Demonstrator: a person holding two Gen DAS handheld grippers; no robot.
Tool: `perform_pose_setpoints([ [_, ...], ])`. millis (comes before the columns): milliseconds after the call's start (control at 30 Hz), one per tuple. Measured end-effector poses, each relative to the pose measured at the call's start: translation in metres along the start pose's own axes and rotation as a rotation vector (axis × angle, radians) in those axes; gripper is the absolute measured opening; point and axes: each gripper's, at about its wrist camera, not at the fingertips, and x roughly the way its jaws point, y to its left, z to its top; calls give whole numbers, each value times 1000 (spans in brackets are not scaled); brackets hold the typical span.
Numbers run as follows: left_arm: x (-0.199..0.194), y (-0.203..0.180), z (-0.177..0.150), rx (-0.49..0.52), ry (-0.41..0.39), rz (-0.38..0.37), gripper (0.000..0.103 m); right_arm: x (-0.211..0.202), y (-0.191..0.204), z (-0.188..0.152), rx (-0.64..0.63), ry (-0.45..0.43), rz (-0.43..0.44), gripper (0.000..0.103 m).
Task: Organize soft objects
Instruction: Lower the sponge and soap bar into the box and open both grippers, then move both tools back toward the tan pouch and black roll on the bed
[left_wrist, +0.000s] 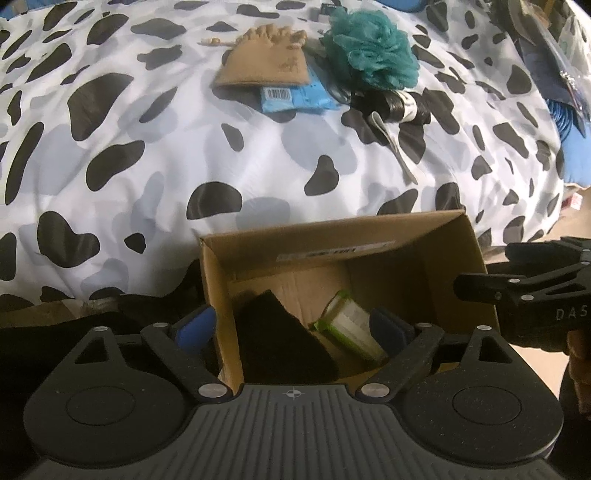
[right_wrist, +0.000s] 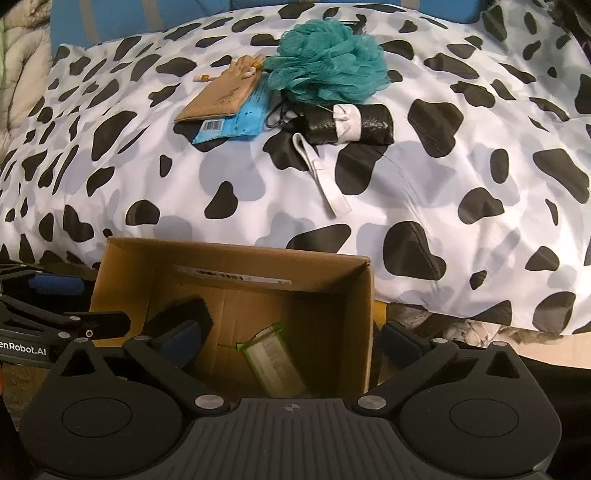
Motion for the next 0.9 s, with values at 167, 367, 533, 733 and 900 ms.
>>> perform_pose_setpoints([
  [167, -4, 4, 3, -31, -25, 4, 91, 2, -4, 1, 33, 15, 21, 103],
  [367, -9, 8, 4, -59, -66, -4, 91, 0, -4, 4, 27, 23, 30, 103],
  [533, -8, 6, 4, -49, -76, 42, 91, -6, -6, 7, 20, -23, 0, 103],
  [733, -10, 5, 6, -32, -122, 111, 91, -12, -6, 12, -21, -77, -54, 103],
  [900, -16, 6, 8, -45, -172, 124, 94, -13, -10, 13, -13, -120, -82, 103],
])
